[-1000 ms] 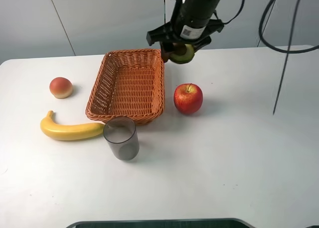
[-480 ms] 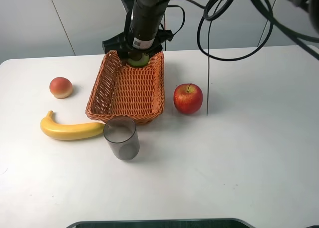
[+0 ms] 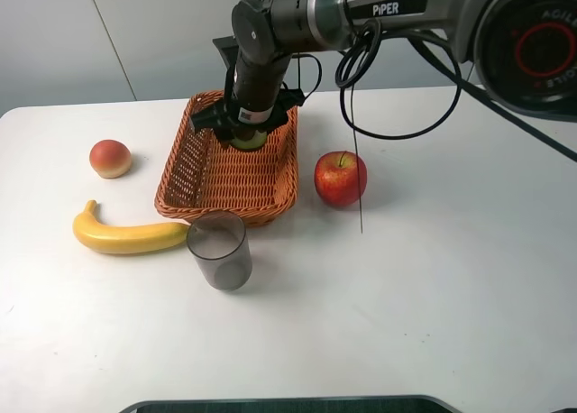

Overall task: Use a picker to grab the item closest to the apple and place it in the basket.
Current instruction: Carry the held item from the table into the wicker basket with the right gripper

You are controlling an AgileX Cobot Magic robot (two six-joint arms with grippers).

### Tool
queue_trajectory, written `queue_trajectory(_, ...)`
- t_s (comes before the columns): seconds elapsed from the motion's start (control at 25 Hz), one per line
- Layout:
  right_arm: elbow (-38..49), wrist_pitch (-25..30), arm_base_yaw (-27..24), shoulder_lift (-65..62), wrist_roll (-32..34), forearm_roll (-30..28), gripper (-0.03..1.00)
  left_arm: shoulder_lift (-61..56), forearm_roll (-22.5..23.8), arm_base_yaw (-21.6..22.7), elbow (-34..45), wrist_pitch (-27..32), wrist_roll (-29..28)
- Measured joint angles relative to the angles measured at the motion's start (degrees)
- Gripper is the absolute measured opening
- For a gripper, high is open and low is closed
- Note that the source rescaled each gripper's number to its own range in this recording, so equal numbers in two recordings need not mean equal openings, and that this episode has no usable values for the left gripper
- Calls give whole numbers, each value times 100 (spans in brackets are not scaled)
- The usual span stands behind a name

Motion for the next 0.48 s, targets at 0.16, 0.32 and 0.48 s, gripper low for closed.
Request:
queue_trajectory(0.16, 0, -111, 55, 56, -37, 0, 4, 0, 0, 0, 0, 0, 0)
queue_trajectory(0.32, 0, -136, 55, 56, -61, 0, 4, 0, 0, 0, 0, 0, 0)
queue_trajectory(0.48, 0, -88, 55, 72, -140, 0, 50, 0, 0, 0, 0, 0, 0)
